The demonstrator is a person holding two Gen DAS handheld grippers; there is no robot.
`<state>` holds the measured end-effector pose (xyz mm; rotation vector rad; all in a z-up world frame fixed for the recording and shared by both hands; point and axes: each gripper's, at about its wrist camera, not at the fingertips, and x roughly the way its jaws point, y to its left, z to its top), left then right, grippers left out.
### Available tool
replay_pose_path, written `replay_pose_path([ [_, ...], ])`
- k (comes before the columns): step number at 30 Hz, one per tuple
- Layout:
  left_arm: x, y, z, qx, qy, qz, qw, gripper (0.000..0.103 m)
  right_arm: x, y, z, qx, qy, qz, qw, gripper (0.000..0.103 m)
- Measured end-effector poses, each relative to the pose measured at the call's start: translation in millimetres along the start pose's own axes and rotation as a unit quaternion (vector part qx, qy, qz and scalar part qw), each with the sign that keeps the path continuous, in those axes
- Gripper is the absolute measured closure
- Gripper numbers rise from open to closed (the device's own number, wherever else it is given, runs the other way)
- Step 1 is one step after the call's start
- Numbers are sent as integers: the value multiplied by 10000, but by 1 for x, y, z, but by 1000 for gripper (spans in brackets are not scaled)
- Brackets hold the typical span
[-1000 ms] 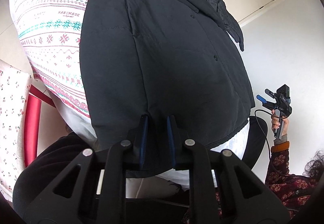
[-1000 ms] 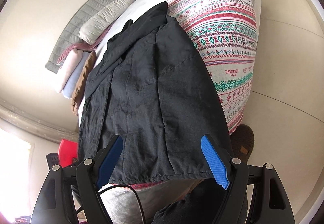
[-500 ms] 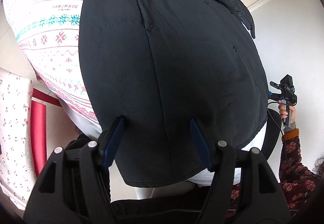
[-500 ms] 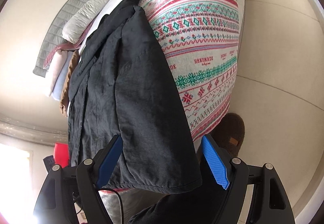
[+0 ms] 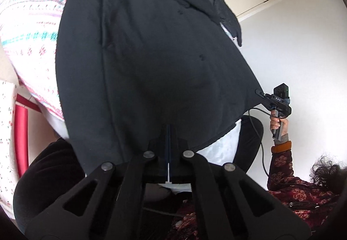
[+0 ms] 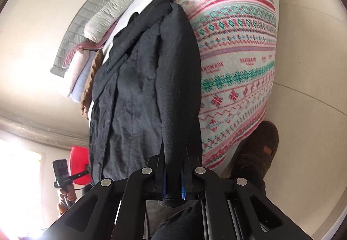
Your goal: Fold large clothes
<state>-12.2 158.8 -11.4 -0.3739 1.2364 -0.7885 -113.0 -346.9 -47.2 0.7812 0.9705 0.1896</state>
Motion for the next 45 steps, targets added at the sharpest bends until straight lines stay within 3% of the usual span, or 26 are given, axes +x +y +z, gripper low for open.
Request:
replay_pose_path([
  [4, -27, -31, 24, 313, -792, -339, 9958, 103, -17, 35, 18, -221, -471, 363, 9980, 96],
  [7, -46, -31, 43, 487, -1333, 164, 9897, 102, -21, 58, 33, -278, -602, 433, 9969, 96],
  [9, -46, -13, 53, 206, -1224, 384, 9915, 88, -20, 69, 39, -440, -557, 328, 9969, 96],
  [11, -41, 9, 54, -138, -1091, 687, 9916, 46, -16, 76, 40, -540, -477, 197, 9972, 95],
  [12, -36, 17, 52, -200, -1019, 798, 9914, 41, -15, 77, 39, -561, -437, 154, 9974, 95],
  [16, -19, 53, 38, -539, -637, 1059, 9909, 40, -12, 67, 32, -504, -372, 43, 9980, 95],
  [21, 7, 81, 8, -668, 24, 1044, 9923, 40, -8, 54, 24, -370, -375, 31, 9986, 95],
  [26, 36, 85, -13, -457, 755, 476, 9950, 38, -5, 54, 20, -336, -349, -34, 9988, 95],
  [29, 48, 84, -22, -183, 1115, 404, 9928, 26, -4, 55, 17, -369, -338, -54, 9987, 95],
  [31, 49, 91, -22, -207, 1117, 253, 9932, 25, -2, 56, 16, -384, -331, -74, 9987, 95],
  [33, 41, 102, -15, -533, 946, -127, 9940, 25, 0, 55, 15, -372, -304, -84, 9988, 95],
  [36, 31, 116, 1, -639, 641, -271, 9955, 20, 1, 54, 13, -382, -278, -100, 9988, 94],
  [40, 46, 121, 1, -870, 981, -471, 9902, 23, 0, 51, 13, -344, -299, -74, 9989, 94],
  [42, 54, 113, -5, -919, 1303, -686, 9848, 46, -2, 51, 13, -321, -328, -66, 9989, 94],
  [43, 55, 106, -8, -905, 1303, -654, 9852, 63, -2, 51, 13, -314, -353, -69, 9989, 94],
  [45, 45, 90, -10, -882, 1089, -416, 9893, 84, -4, 53, 14, -291, -407, -40, 9987, 94],
])
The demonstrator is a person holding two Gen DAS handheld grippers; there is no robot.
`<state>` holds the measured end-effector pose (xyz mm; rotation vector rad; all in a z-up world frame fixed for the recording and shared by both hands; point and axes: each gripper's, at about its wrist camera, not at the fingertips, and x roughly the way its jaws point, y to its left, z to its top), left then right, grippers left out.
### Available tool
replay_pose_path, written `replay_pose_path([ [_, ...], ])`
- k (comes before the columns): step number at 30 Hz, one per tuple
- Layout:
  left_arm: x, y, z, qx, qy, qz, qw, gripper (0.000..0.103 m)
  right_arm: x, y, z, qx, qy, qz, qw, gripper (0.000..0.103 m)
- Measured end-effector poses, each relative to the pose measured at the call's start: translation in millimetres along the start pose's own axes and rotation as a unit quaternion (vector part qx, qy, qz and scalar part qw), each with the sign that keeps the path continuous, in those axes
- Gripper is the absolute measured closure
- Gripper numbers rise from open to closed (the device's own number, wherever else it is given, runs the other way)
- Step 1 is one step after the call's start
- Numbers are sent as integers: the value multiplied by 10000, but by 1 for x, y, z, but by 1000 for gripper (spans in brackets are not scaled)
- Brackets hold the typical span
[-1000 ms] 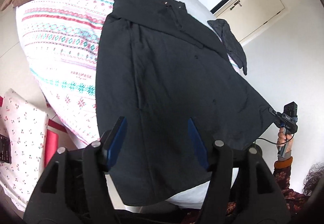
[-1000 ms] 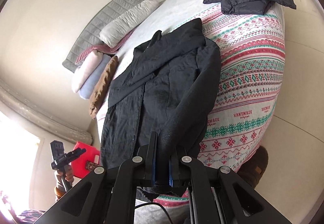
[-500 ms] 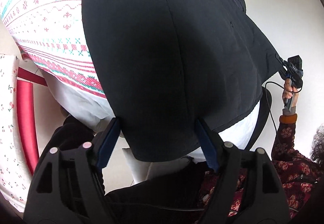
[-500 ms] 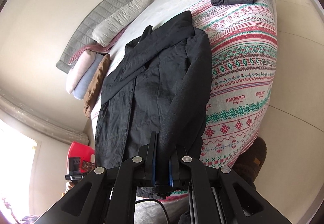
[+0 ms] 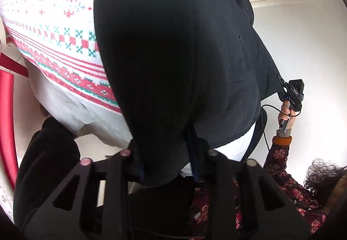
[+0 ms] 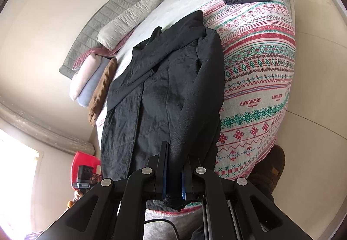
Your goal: Fold large clothes
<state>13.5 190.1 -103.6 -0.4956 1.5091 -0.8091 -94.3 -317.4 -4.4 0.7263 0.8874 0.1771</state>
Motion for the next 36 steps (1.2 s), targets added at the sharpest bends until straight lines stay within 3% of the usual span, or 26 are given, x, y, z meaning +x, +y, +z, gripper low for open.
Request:
replay_pose_path([
  [1, -6, -8, -2, -37, -123, 83, 9999, 93, -1, 1, 1, 0, -30, 26, 10000, 95],
  [4, -23, -31, -13, -17, -638, 192, 9978, 95, -2, 10, 4, -76, -152, 81, 9998, 95],
  [10, -76, -82, -1, 242, -1684, -599, 9836, 96, -1, 35, 30, -190, -424, 328, 9984, 95],
  [15, -113, -111, 47, 463, -2497, -707, 9646, 96, 4, 55, 71, -274, -715, 552, 9955, 95],
  [20, -140, -104, 115, 28, -3206, -602, 9453, 95, 13, 50, 125, -28, -1036, 551, 9931, 95],
  [23, -151, -94, 162, -186, -3387, -459, 9396, 95, 25, 37, 164, 234, -1153, 469, 9919, 95],
  [27, -144, -85, 217, -345, -3422, -184, 9388, 95, 49, 17, 219, 515, -1183, 429, 9907, 95],
  [33, -112, -59, 291, -683, -3341, 348, 9394, 91, 128, 2, 286, 497, -822, 26, 9954, 95],
  [36, -88, -41, 320, -858, -3136, 683, 9432, 90, 170, -15, 302, 565, -601, -87, 9966, 94],
])
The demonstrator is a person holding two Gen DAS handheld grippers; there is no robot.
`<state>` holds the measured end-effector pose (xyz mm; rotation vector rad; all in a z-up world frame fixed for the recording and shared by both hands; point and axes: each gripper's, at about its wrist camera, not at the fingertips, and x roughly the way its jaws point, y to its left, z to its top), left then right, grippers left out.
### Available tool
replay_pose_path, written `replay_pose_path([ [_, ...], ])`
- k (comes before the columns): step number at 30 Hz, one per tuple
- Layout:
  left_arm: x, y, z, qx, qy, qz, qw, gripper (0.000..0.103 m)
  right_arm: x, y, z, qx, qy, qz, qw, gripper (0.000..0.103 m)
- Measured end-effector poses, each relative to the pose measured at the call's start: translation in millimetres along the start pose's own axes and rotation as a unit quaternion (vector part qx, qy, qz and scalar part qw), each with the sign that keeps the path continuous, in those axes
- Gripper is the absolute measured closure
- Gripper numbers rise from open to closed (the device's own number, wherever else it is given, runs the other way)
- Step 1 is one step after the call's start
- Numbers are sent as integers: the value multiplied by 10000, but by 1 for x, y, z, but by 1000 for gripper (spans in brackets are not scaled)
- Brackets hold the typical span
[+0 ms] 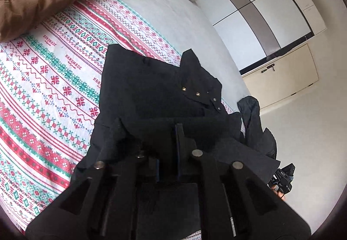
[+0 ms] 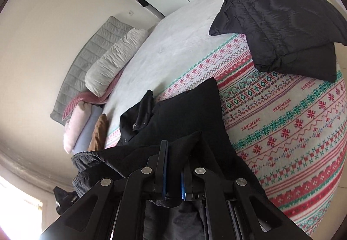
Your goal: Fold large clothes
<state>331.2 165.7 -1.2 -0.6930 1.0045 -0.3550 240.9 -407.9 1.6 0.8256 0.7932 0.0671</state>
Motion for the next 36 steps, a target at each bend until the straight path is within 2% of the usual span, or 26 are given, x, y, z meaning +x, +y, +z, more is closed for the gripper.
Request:
replay_pose_path([
  [1, 12, 3, 2, 2, 136, 58, 9999, 86, 14, -5, 3, 30, 95, -81, 9999, 94],
  [2, 21, 7, 4, 10, 277, 51, 9996, 79, 27, -10, 5, 49, 217, -201, 9995, 93],
  [3, 25, 10, 6, 2, 372, -34, 9993, 75, 38, -15, 5, 63, 346, -303, 9989, 92],
  [4, 24, 13, 7, -41, 390, -184, 9991, 66, 45, -20, 5, 105, 433, -319, 9985, 92],
  [5, 20, 14, 8, -64, 373, -339, 9987, 52, 48, -25, 6, 149, 473, -230, 9985, 91],
  [6, 13, 13, 8, -13, 327, -431, 9985, 43, 46, -28, 5, 158, 491, -97, 9986, 89],
  [7, 4, 11, 8, 123, 230, -439, 9987, 28, 43, -31, 6, 153, 504, 53, 9986, 88],
  [8, -7, 7, 8, 321, 101, -398, 9986, 22, 37, -34, 7, 151, 520, 218, 9983, 86],
  [11, -29, -5, 3, 1127, -38, -17, 9936, 21, 15, -38, 10, 79, 426, 441, 9981, 66],
  [12, -32, -8, 0, 1424, -29, 220, 9896, 21, 6, -37, 11, 3, 299, 404, 9987, 48],
  [13, -32, -11, -3, 1708, -15, 471, 9842, 21, -4, -35, 12, -131, 107, 311, 9994, 34],
  [14, -30, -14, -6, 1989, 24, 729, 9773, 21, -12, -33, 12, -300, -52, 252, 9992, 30],
  [16, -19, -19, -14, 2601, 232, 1006, 9600, 21, -20, -24, 12, -751, -189, 115, 9969, 29],
  [18, -2, -25, -22, 3235, 492, 1182, 9375, 21, -15, -12, 10, -1314, -174, -297, 9907, 29],
  [20, 19, -30, -27, 3698, 646, 1354, 9169, 21, 4, -2, 7, -1846, 34, -730, 9801, 29],
  [21, 28, -31, -27, 3766, 692, 1467, 9120, 21, 16, 0, 7, -1990, 157, -891, 9758, 29],
  [22, 38, -31, -25, 3723, 753, 1525, 9124, 24, 29, 1, 6, -2043, 271, -1046, 9729, 29],
  [23, 43, -30, -23, 3562, 793, 1473, 9193, 38, 42, 1, 6, -2034, 384, -1161, 9714, 30],
  [24, 44, -31, -20, 3348, 797, 1379, 9287, 49, 52, 0, 4, -2030, 435, -1211, 9707, 37],
  [25, 42, -33, -19, 3214, 698, 1278, 9357, 74, 60, 2, 2, -2054, 466, -1221, 9699, 66],
  [26, 37, -38, -20, 3234, 548, 1167, 9374, 87, 66, 4, 0, -2078, 492, -1288, 9684, 84],
  [27, 28, -46, -24, 3354, 311, 1178, 9342, 87, 68, 6, -3, -2105, 434, -1400, 9665, 94],
  [28, 19, -53, -26, 3446, 86, 1187, 9312, 91, 67, 10, -5, -2166, 322, -1530, 9637, 95],
  [31, -5, -76, -26, 3556, -519, 1261, 9246, 94, 51, 22, -4, -2198, -130, -1745, 9597, 98],
  [36, -32, -104, -1, 3484, -1671, 1408, 9115, 95, 27, 50, 16, -2222, -1086, -2085, 9462, 98],
])
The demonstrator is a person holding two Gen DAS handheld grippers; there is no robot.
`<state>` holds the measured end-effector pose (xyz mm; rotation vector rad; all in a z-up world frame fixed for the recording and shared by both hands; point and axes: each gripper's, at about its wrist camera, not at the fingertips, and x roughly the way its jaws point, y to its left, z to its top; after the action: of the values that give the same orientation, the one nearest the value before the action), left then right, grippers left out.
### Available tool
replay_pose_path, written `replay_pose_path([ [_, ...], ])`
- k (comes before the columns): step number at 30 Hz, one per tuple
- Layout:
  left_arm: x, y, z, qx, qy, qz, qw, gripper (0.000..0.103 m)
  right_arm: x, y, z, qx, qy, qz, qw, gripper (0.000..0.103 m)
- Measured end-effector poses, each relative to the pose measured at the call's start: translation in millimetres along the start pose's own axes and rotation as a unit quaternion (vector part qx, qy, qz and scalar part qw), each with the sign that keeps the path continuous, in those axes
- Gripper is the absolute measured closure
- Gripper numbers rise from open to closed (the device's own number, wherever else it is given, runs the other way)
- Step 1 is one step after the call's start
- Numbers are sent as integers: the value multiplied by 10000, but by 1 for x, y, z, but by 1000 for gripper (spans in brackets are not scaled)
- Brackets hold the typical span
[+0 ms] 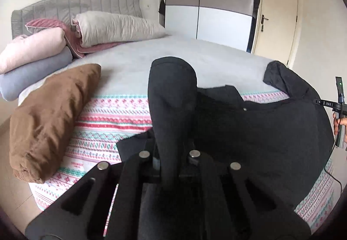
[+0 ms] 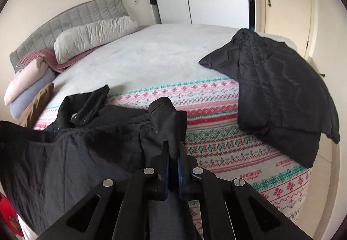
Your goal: Fold large clothes
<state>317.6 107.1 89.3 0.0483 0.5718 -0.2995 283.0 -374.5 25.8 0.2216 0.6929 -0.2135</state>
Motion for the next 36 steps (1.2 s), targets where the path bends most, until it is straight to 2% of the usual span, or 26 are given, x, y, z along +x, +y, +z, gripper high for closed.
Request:
replay_pose_path([
  [4, 25, 4, 34, -22, -291, 569, 9980, 95, 3, 16, 36, 131, -664, -390, 9969, 98],
  [8, 65, 4, 66, 17, -435, 1051, 9935, 95, 25, 39, 76, 234, -1094, -742, 9909, 98],
  [12, 118, 8, 87, -147, -510, 1465, 9878, 95, 62, 61, 107, 164, -1307, -1181, 9842, 98],
  [16, 174, 14, 90, -269, -490, 1762, 9828, 95, 109, 75, 122, 156, -1346, -1566, 9783, 98],
  [18, 203, 13, 84, -149, -466, 1924, 9801, 95, 136, 80, 121, 64, -1292, -1772, 9756, 98],
  [20, 233, 16, 73, -144, -284, 1984, 9796, 94, 167, 80, 115, 2, -1099, -1903, 9756, 98],
  [23, 276, 22, 48, -99, 134, 2082, 9779, 94, 214, 70, 99, 42, -653, -1983, 9779, 98],
  [26, 307, 27, 34, -125, 692, 1939, 9785, 92, 249, 50, 85, 373, -48, -1894, 9812, 98],
  [28, 316, 31, 32, -191, 990, 1901, 9766, 86, 263, 36, 83, 591, 297, -1848, 9805, 98],
  [30, 319, 43, 30, -470, 1244, 1927, 9722, 73, 266, 23, 80, 844, 495, -1909, 9767, 97],
  [32, 316, 60, 28, -810, 1437, 2119, 9633, 57, 263, 16, 78, 979, 557, -1784, 9775, 93],
  [34, 300, 79, 26, -1271, 1421, 1954, 9620, 55, 250, 11, 76, 1036, 574, -1727, 9778, 79],
  [36, 277, 85, 28, -1535, 1309, 1853, 9617, 54, 230, 9, 77, 1040, 406, -1596, 9808, 75],
])
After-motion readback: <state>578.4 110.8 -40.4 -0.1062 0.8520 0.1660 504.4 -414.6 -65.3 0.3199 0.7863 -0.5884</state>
